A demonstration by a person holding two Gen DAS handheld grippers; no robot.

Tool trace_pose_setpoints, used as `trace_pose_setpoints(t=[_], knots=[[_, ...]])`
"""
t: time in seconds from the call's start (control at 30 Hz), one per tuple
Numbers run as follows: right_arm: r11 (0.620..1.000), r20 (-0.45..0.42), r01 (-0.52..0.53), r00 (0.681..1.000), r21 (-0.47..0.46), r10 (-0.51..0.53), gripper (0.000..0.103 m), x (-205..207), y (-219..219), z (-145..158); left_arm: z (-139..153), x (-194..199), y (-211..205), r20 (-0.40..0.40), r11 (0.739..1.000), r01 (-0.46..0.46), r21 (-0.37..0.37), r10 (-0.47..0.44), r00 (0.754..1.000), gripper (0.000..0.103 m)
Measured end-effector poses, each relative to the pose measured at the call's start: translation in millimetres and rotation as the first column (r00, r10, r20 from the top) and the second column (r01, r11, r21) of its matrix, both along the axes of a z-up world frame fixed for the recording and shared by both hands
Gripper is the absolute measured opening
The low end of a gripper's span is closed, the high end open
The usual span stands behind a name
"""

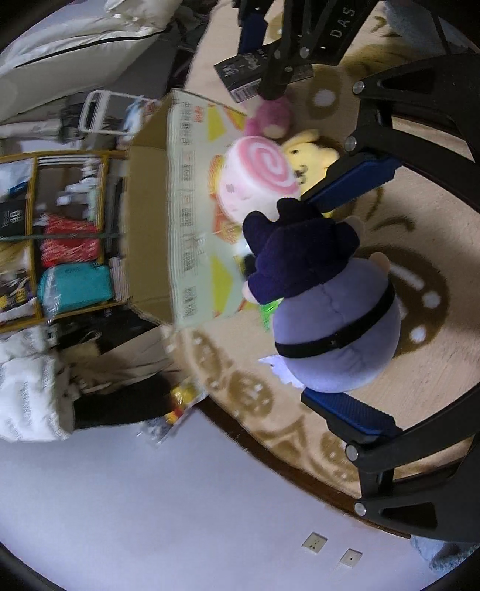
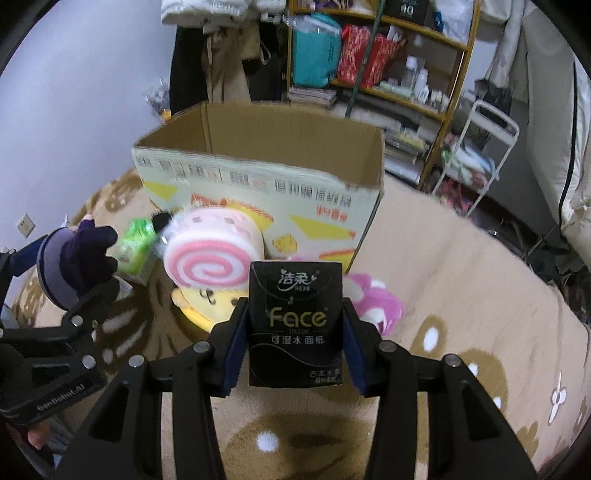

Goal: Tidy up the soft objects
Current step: 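Lift the purple plush with the left tool while the right tool lifts the Face pack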

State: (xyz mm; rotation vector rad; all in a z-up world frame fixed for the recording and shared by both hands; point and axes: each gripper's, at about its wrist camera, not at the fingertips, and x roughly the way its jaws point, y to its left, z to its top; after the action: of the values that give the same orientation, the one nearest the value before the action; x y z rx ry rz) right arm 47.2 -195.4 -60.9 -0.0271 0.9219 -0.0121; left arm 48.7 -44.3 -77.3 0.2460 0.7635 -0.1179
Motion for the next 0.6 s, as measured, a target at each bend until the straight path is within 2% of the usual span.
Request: trace_pose_setpoints(t=[0.13,0.27,0.43,0.6], knots=[[1.0,0.101,0.027,0.995,-0.013,-0.026,0.049,-12,-4,19,22,-9,7,0.096,1.0,-0.014,-0.004,0.014,0.995,0.093],[0.999,0.209,0.049,0.977,-0.009,-0.046,0.049,-24,-2,36,46,-17,13,0.198,1.0,-0.009,-0.018,0.012,0.98,0.093],[0.998,0.332,0.068,0.941,-0.014,-0.059,0.049,-37,2,55,69,-24,18,0.275,0.999,0.008,-0.034,0.002,0.962,0.093],[0.994,0.424,0.111,0.9,0.002,-0.102,0.049,-46,-4,72,87,-27,27,0.334,0.998,-0.014,-0.062,0.034,0.942,0.093]])
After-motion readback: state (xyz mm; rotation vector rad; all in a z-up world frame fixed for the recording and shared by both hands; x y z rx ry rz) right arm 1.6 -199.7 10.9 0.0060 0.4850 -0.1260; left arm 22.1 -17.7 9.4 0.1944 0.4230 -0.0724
